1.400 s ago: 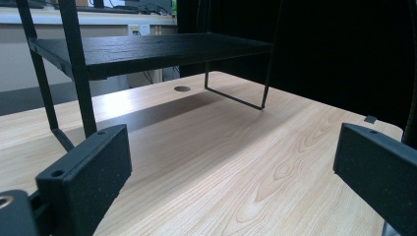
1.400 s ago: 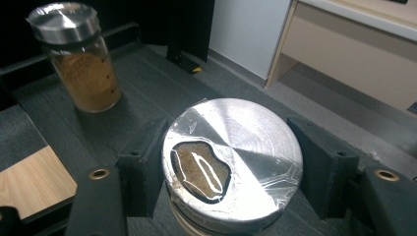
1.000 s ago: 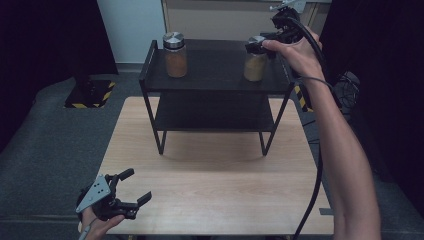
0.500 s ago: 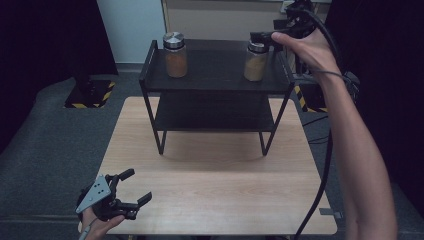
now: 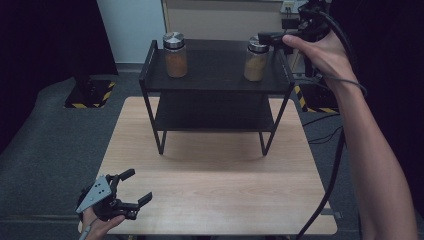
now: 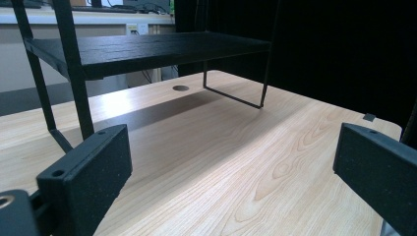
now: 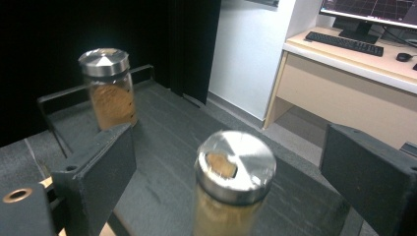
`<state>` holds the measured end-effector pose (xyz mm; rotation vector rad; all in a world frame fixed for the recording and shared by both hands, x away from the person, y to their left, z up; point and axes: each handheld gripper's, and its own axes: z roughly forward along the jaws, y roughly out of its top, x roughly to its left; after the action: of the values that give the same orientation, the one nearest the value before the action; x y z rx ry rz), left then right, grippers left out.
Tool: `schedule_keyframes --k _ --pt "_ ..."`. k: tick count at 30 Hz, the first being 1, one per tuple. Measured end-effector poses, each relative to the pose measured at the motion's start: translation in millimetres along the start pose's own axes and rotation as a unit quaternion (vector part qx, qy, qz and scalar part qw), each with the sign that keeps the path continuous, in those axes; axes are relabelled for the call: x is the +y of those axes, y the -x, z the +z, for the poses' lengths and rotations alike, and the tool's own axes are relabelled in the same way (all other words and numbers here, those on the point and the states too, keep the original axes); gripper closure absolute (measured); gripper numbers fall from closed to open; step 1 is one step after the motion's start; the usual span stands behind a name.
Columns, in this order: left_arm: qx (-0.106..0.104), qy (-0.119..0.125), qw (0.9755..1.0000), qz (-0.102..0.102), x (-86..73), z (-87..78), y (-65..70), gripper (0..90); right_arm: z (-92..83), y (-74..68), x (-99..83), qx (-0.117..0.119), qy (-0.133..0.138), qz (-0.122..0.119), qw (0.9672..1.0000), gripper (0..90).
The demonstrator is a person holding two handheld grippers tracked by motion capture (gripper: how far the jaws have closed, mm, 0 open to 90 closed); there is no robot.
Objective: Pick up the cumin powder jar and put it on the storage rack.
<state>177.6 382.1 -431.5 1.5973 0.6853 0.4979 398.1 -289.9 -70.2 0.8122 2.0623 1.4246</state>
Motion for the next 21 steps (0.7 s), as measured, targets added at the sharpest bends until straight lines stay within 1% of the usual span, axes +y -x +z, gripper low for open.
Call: schedule_keyframes --k 2,5,7,9,12,18,21 --pt "0.0 -0.001 1.0 0.001 0.3 0.0 0.3 0.0 -5.0 -1.2 -5.9 0.006 0.003 0.0 1.0 7.5" --pt "0.001 0.0 1.0 0.0 0.1 -0.2 0.4 0.0 -13.2 -5.6 -14.7 0.011 0.008 -0.009 0.9999 7.5" --pt "0.0 -0.001 1.0 -0.001 0.0 0.3 0.2 0.0 -18.9 -7.5 -23.1 0.022 0.012 -0.01 0.9996 7.4" --pt "0.0 -0.001 1.0 0.0 0.2 0.8 0.1 0.0 -23.1 -10.9 -28.2 0.026 0.01 -0.018 0.9994 7.4" --pt "-0.001 -0.001 1.0 0.0 0.3 1.6 0.1 0.0 -30.1 -15.1 -39.9 0.039 0.015 -0.023 0.9988 7.4" --pt "-0.003 -0.002 1.0 0.001 0.8 2.4 0.0 0.0 -39.2 -26.2 -67.2 0.061 0.021 -0.03 0.9975 7.4" --pt "-0.003 -0.002 1.0 0.001 0.8 2.4 0.2 0.0 -44.8 -31.4 -83.8 0.071 0.032 -0.032 0.9964 7.4"
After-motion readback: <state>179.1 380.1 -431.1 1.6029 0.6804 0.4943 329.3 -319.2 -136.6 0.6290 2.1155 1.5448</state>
